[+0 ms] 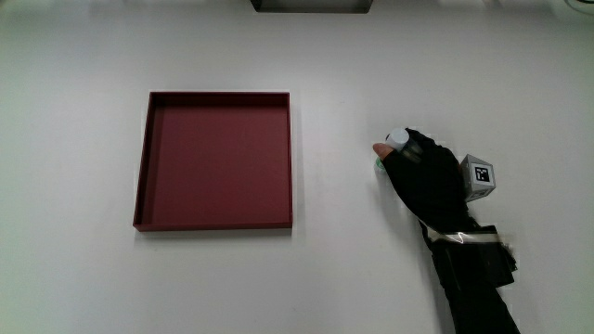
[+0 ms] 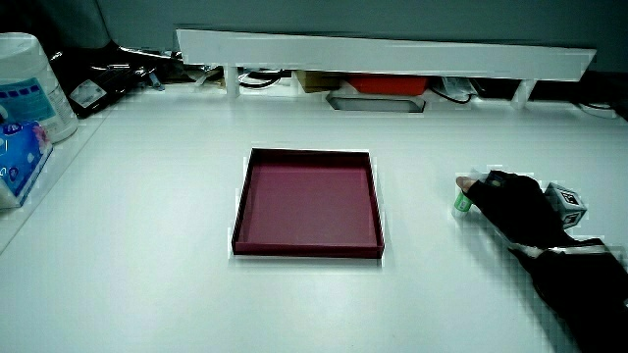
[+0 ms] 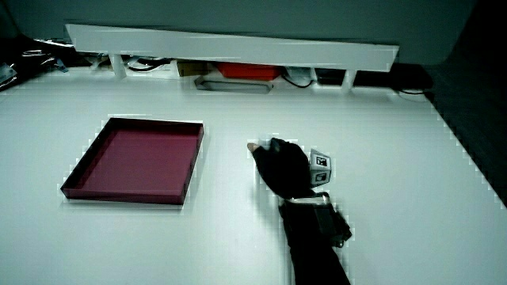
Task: Pick glue stick
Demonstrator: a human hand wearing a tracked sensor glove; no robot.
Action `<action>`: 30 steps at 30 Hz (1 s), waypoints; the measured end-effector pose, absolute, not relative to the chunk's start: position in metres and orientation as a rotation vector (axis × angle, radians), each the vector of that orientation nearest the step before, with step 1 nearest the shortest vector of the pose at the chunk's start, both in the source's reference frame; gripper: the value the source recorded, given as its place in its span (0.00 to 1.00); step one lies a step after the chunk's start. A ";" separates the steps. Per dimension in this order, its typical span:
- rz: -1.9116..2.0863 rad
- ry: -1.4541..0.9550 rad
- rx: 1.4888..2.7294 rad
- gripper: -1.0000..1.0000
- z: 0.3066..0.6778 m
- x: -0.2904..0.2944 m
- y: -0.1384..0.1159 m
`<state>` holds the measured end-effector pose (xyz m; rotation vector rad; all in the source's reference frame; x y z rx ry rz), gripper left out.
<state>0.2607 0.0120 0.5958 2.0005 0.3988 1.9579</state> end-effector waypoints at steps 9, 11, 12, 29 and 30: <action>1.921 0.347 2.093 1.00 0.587 0.259 0.012; 1.908 0.329 2.116 1.00 0.583 0.258 0.010; 1.910 0.327 2.121 1.00 0.580 0.256 0.009; 1.895 -0.062 2.105 1.00 0.505 0.178 -0.028; 1.908 -0.079 2.091 1.00 0.500 0.171 -0.029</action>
